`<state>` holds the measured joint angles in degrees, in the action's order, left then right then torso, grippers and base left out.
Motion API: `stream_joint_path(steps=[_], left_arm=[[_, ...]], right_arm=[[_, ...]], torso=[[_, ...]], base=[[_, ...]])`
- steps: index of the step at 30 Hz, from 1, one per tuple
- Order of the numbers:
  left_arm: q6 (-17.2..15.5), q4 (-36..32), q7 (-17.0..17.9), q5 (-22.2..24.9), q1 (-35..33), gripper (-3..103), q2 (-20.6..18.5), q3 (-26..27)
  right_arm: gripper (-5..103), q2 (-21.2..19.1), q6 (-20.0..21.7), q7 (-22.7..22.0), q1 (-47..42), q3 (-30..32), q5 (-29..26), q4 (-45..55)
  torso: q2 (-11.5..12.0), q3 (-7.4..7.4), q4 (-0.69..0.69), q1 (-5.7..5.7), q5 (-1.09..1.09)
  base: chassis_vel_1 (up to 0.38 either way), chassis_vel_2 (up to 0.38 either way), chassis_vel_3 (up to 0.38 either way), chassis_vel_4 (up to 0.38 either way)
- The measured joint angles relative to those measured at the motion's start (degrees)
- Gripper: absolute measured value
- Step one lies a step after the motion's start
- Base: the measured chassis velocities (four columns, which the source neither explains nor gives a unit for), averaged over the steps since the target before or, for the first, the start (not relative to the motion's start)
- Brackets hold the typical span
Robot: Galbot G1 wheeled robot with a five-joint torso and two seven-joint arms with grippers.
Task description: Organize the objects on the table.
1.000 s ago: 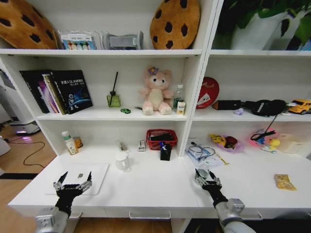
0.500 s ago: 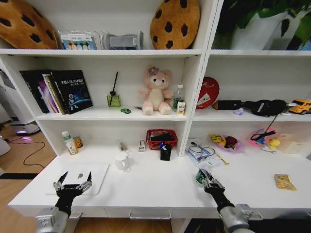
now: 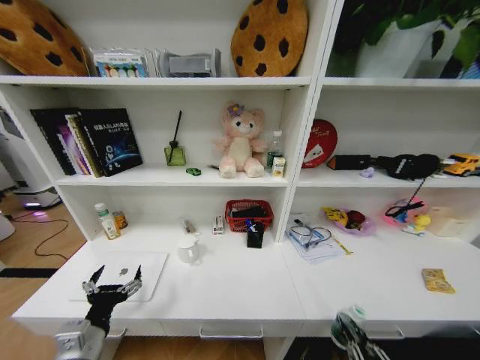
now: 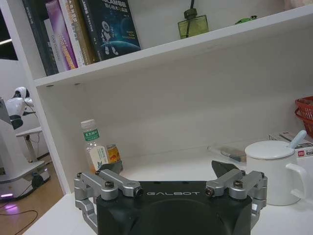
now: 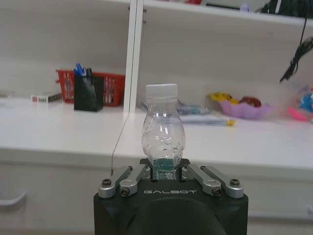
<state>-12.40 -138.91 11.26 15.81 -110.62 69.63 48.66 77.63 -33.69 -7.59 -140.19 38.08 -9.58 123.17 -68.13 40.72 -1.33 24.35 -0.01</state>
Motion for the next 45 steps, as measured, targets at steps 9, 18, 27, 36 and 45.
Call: stream_joint_path(steps=[9, 18, 27, 36, 45], left_arm=[[0.0, 0.0, -0.01, 0.0, 0.0, 100, 0.0, 0.0], [0.0, 0.0, 0.0, 0.0, 0.0, 100, 0.0, 0.0], [0.0, 0.0, -0.01, 0.0, -0.01, 100, 0.0, 0.0], [0.0, 0.0, 0.0, 0.0, 0.0, 100, 0.0, 0.0], [0.0, 0.0, -0.01, 0.0, 0.0, 100, 0.0, 0.0]], right_arm=[[22, -1.47, -1.07, -1.91, 2.09, -5.94, -2.81, -15.7], [22, -4.79, 5.88, -0.01, 15.55, -5.48, -16.18, -34.2], [22, -7.69, 11.65, 5.26, 36.17, -7.42, -23.41, -53.72], [22, -8.74, 14.28, 6.95, 53.48, -11.1, -27.6, -68.0], [22, -6.51, 10.4, 8.77, 68.77, -16.45, -26.71, -81.6]], torso=[[0.0, 0.0, -0.02, 0.0, 0.01], [0.0, 0.01, -0.01, 0.0, 0.01], [0.01, 0.02, -0.02, 0.01, -0.01], [0.01, 0.02, 0.02, 0.01, -0.01], [0.01, 0.02, -0.01, 0.01, 0.01]], base=[[0.0, 0.0, 0.0, 0.0], [0.0, 0.0, 0.0, 0.0], [0.0, 0.0, 0.0, 0.0], [0.0, 0.0, 0.0, 0.0], [0.0, 0.0, 0.0, 0.0]])
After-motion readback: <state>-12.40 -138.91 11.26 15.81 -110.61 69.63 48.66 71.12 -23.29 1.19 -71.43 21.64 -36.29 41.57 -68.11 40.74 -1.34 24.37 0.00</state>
